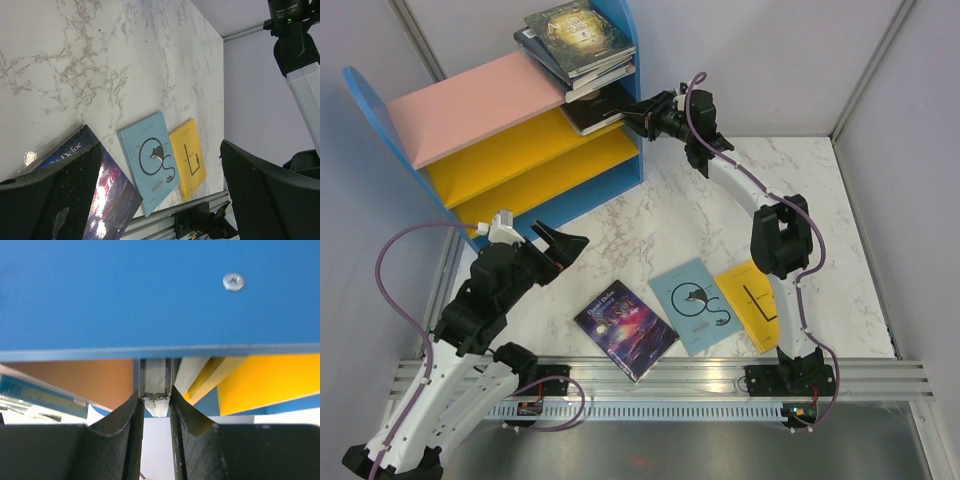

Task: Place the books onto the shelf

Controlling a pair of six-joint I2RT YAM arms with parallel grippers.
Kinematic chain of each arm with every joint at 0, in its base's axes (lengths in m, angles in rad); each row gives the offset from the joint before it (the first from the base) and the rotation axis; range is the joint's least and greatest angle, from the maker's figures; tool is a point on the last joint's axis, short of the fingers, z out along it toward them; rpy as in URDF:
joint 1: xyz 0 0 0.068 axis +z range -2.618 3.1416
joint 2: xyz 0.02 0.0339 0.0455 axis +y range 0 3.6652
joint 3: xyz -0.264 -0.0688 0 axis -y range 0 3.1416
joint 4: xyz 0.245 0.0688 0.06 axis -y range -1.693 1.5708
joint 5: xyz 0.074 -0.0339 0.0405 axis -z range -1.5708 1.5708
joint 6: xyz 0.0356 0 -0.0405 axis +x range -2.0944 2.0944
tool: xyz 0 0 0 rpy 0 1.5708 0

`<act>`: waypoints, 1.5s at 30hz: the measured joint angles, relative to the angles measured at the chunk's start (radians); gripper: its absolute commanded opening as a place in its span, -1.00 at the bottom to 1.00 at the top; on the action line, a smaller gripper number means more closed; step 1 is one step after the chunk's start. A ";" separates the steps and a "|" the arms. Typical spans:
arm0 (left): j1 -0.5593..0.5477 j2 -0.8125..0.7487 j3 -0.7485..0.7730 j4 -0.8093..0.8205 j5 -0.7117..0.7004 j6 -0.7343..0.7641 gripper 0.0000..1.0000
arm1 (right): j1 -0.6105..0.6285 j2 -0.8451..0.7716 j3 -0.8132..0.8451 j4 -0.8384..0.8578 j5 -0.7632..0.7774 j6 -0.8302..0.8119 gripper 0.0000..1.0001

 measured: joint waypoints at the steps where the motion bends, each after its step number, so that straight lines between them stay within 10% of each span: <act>1: 0.000 -0.001 0.000 0.000 0.000 0.002 0.99 | 0.001 0.011 0.016 -0.005 0.004 0.000 -0.45; 8: 0.000 -0.028 0.000 -0.005 -0.002 0.011 1.00 | 0.017 0.066 0.093 -0.027 0.046 0.008 -0.34; 12: 0.000 -0.033 0.000 -0.010 -0.002 0.023 1.00 | 0.022 0.074 0.105 -0.025 0.061 0.017 0.44; 15: 0.000 -0.028 0.007 -0.027 0.001 0.036 0.99 | 0.022 0.065 0.101 0.000 0.062 0.006 0.63; 29: 0.000 0.034 0.031 -0.144 0.012 0.060 0.97 | 0.008 -0.369 -0.467 -0.050 0.018 -0.222 0.72; 45: 0.000 0.195 -0.326 -0.250 0.238 -0.050 0.89 | 0.170 -0.789 -1.106 -0.485 0.013 -0.710 0.72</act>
